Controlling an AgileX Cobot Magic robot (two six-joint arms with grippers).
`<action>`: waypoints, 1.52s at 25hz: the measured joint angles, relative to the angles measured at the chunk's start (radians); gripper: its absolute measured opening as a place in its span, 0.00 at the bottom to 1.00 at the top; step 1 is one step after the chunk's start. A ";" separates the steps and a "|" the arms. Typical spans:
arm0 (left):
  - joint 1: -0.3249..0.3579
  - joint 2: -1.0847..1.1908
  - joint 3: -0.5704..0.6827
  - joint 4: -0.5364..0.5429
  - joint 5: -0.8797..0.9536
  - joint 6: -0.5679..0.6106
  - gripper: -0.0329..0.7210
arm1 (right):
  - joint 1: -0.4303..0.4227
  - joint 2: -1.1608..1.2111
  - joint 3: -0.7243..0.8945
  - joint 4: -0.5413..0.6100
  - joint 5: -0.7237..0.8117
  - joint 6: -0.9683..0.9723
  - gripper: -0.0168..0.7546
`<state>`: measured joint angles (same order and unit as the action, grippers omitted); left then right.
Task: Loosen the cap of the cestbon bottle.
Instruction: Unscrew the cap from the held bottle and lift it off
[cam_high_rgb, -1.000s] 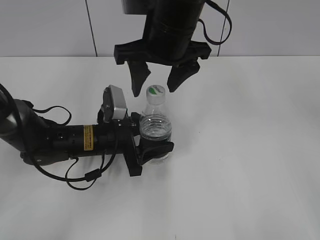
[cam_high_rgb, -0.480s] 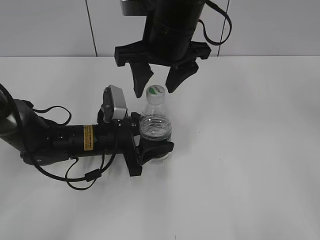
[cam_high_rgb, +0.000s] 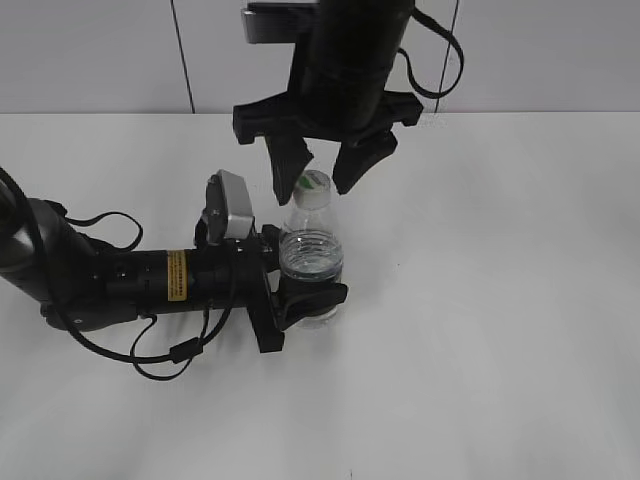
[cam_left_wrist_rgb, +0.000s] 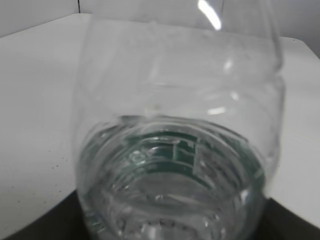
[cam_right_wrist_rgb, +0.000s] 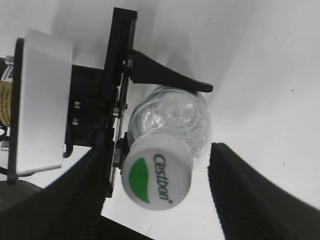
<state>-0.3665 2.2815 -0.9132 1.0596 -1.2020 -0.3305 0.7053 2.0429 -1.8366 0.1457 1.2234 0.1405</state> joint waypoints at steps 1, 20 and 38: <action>0.000 0.000 0.000 0.000 0.000 0.000 0.59 | 0.000 0.000 0.001 0.000 0.000 0.000 0.65; 0.000 0.000 0.000 0.000 0.000 0.000 0.59 | 0.000 -0.006 0.002 -0.015 0.000 -0.001 0.59; 0.000 0.000 0.000 0.000 0.000 0.000 0.59 | 0.001 -0.006 0.002 -0.006 -0.001 -0.042 0.41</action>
<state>-0.3665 2.2815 -0.9132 1.0596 -1.2020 -0.3305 0.7066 2.0366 -1.8346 0.1397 1.2224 0.0986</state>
